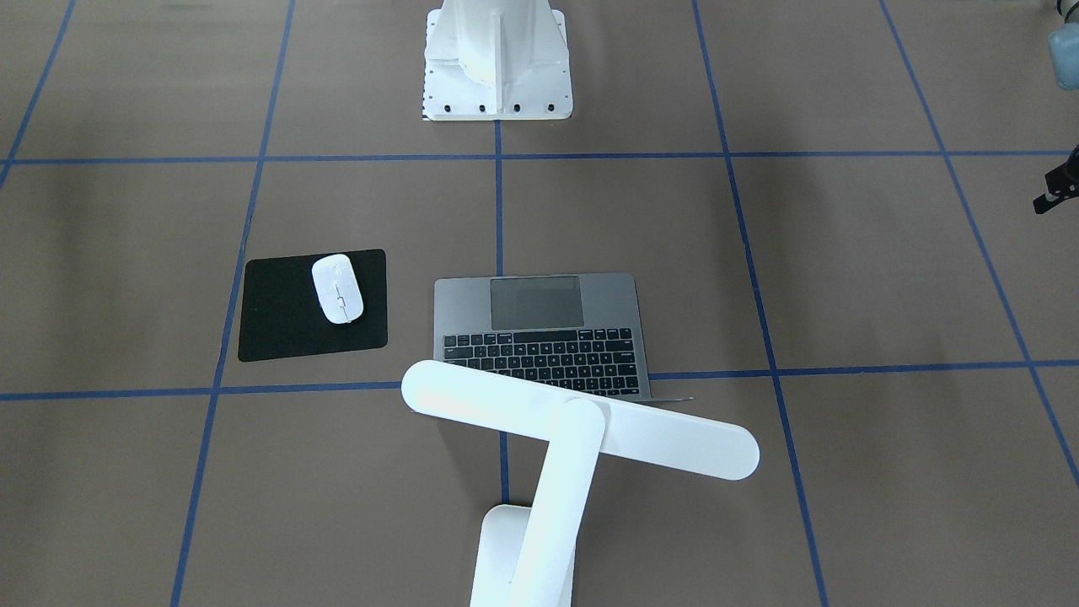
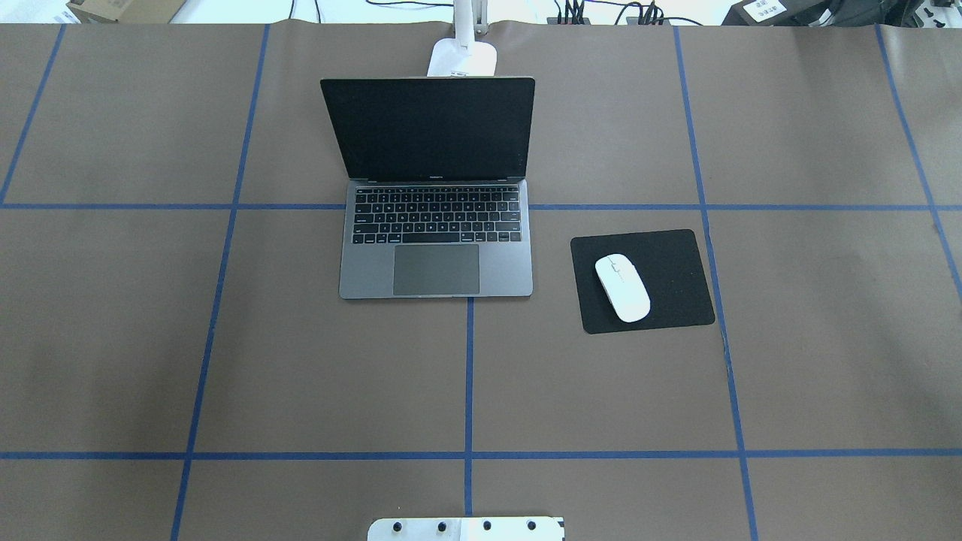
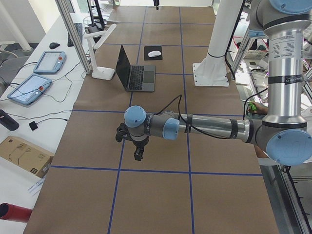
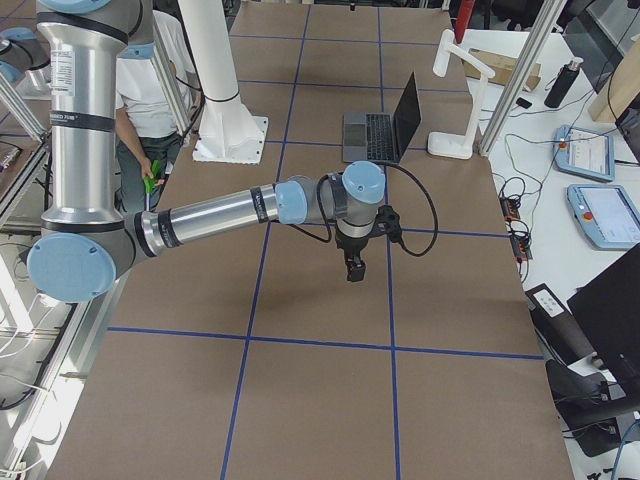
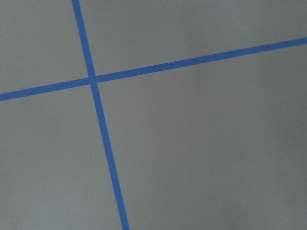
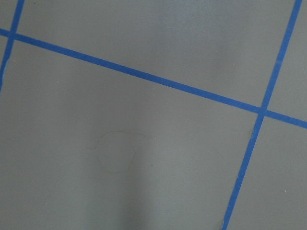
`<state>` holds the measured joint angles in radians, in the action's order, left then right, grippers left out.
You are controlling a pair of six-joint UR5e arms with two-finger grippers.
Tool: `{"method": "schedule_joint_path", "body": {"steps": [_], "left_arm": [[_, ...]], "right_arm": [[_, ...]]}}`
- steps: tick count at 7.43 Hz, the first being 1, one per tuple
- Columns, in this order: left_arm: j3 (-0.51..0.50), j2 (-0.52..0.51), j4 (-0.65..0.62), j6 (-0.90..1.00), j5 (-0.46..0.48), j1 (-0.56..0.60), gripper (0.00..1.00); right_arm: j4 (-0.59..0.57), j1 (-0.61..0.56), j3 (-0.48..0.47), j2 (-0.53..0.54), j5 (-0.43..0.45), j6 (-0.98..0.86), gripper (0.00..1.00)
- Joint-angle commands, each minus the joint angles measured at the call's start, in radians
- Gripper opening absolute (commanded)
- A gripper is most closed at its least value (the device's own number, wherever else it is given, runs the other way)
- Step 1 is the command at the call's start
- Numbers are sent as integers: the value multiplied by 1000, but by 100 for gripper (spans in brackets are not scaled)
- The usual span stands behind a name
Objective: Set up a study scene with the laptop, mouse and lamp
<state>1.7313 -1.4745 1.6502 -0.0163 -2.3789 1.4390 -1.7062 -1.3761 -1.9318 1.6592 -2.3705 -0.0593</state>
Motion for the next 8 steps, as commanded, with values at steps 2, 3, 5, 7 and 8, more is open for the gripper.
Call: {"method": "schedule_joint_path", "body": {"steps": [2,3,5,7,8], "left_arm": [[2,-9,0,-8,35,15,100],[8,-6,2,-7,32,18,100],[5,3,3,-7,32,18,100],[62,9,-1,-10,26,20,100],[95,44,-4,-11,11,21,100]], "right_arm": [[0,-6,-3,16,2,-2,99],[0,-8,-4,16,1,4,99],[0,-11,-6,27,31,6,99],[-1,-50,14,45,43,-4,99],[0,-104,39,63,46,-31,99]]}}
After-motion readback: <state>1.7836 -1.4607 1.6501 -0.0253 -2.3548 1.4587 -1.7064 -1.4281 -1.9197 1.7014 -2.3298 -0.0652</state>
